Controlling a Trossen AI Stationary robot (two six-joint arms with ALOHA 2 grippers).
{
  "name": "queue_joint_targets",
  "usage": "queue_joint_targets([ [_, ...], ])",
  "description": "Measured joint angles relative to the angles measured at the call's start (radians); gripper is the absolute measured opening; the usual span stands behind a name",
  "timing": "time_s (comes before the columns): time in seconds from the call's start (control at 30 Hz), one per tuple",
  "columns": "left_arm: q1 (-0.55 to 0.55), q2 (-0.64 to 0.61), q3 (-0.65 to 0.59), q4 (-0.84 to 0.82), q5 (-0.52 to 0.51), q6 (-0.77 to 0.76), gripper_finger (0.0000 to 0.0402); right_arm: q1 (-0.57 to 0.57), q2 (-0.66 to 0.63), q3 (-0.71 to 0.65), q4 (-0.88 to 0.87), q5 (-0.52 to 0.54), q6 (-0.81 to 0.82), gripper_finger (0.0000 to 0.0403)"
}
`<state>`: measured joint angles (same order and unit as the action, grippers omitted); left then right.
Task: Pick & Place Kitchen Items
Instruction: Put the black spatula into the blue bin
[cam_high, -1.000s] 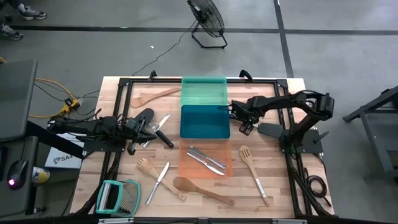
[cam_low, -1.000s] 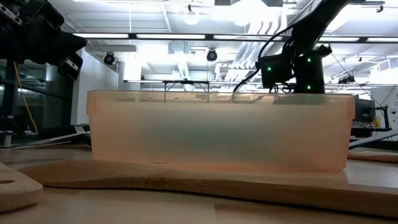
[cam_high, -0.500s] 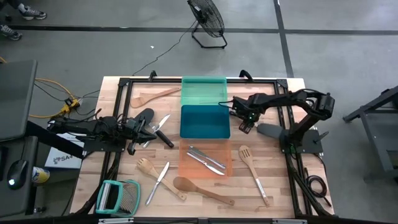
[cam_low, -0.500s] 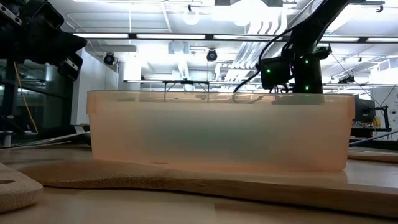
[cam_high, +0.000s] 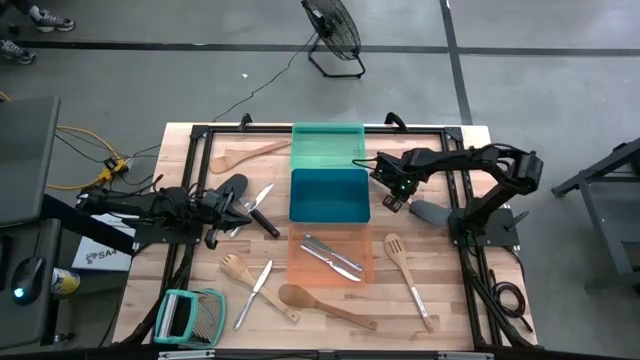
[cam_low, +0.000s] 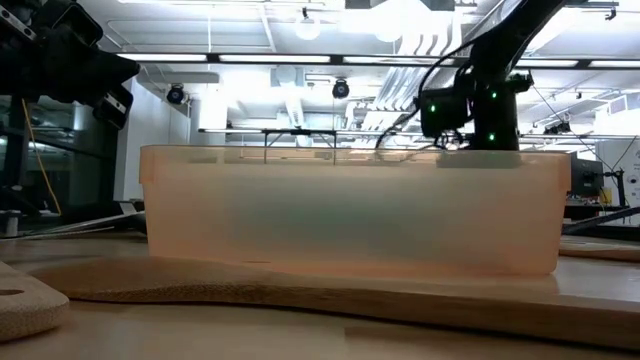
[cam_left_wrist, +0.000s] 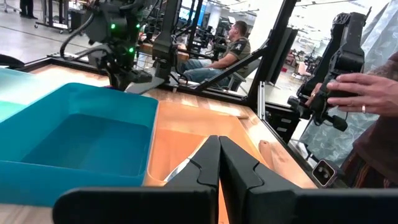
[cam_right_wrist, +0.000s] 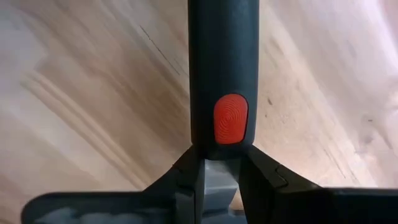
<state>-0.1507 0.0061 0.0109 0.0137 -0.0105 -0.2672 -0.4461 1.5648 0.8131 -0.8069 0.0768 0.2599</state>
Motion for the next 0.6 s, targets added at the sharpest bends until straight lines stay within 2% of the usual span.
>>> queue_joint_targets([
  [0.37, 0.0, 0.0, 0.0, 0.0, 0.0, 0.0, 0.0, 0.0, -0.176, 0.0, -0.044, -0.021, 0.036, 0.0062],
  [0.6, 0.0, 0.0, 0.0, 0.0, 0.0, 0.0, 0.0, 0.001, -0.335, 0.0, 0.02, -0.165, 0.009, 0.0062],
])
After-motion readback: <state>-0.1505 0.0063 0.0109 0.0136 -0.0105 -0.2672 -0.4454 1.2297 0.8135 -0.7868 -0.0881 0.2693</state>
